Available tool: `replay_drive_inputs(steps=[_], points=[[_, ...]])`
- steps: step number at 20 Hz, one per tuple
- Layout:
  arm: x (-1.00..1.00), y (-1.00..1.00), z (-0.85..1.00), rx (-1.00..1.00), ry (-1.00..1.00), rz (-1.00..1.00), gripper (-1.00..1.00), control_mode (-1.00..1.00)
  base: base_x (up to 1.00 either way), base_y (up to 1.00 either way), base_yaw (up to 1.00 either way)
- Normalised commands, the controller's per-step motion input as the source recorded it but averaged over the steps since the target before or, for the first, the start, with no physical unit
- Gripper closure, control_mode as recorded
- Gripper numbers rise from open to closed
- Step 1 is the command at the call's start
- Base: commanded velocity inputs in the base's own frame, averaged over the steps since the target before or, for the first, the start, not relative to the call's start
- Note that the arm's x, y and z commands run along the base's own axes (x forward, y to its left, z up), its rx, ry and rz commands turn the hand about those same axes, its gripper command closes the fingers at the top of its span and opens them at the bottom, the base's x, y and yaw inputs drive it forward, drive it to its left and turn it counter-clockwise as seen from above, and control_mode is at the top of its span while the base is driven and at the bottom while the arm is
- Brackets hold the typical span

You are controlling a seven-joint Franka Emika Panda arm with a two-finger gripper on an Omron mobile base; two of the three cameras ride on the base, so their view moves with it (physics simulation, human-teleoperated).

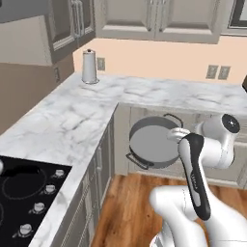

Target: Move the pot and pan from the stove into the sink.

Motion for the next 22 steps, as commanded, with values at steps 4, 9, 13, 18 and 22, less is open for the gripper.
replay_drive_inputs(steps=[4, 9, 13, 18, 22], points=[[0.00, 0.00, 0.00, 0.00, 0.00, 0.00, 1.00, 1.00, 0.00, -0.20, -0.46], [0.00, 0.00, 0.00, 0.00, 0.00, 0.00, 1.00, 1.00, 0.00, -0.20, -0.45], [0.00, 0.00, 0.00, 0.00, 0.00, 0.00, 1.00, 1.00, 0.00, -0.21, -0.45], [0.00, 0.00, 0.00, 0.00, 0.00, 0.00, 1.00, 1.00, 0.00, -0.07, -0.15], [0.00, 0.00, 0.00, 0.00, 0.00, 0.00, 1.00, 1.00, 0.52, 0.12, -0.03]])
